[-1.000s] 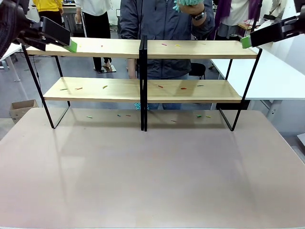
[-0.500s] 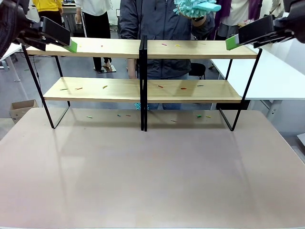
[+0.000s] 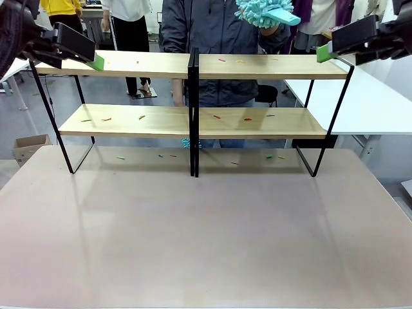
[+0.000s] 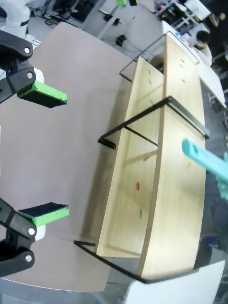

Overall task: Clean the shelves.
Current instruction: Pick up the Duster when the human hands it over.

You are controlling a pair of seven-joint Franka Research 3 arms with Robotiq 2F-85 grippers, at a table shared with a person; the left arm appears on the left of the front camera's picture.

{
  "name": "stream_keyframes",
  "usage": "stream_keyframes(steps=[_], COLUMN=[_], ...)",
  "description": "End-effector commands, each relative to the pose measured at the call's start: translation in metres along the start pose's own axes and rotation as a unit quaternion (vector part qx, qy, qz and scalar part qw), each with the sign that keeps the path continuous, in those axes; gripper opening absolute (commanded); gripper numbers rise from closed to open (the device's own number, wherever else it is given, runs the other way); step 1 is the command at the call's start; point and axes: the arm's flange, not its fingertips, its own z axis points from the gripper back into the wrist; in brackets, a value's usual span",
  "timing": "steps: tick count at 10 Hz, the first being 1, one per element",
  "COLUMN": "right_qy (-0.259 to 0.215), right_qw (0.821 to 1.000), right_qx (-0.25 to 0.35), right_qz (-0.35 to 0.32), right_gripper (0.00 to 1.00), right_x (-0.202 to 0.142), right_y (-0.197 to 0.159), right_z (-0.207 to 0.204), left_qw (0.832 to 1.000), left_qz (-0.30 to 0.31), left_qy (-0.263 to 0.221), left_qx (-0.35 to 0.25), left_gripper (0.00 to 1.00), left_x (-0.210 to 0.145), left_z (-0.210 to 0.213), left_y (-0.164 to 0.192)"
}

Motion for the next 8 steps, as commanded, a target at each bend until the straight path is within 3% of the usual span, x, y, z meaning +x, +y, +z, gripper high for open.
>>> stream_keyframes(steps=[1, 8], right_qy=[-0.015, 0.001], right_qw=[0.999, 0.999], right_qx=[-0.018, -0.031], right_qz=[-0.035, -0.029], right_gripper=[1.00, 1.00], right_x=[0.004, 0.007], right_y=[-0.001, 0.002], right_z=[0.005, -0.013], left_qw=[1.000, 1.000], left_qz=[-0.001, -0.001], left_qy=[-0.006, -0.006], left_qx=[-0.002, -0.002], left_gripper=[1.00, 1.00], left_x=[0.000, 0.000], left_z=[0.000, 0.000], left_y=[-0.001, -0.001])
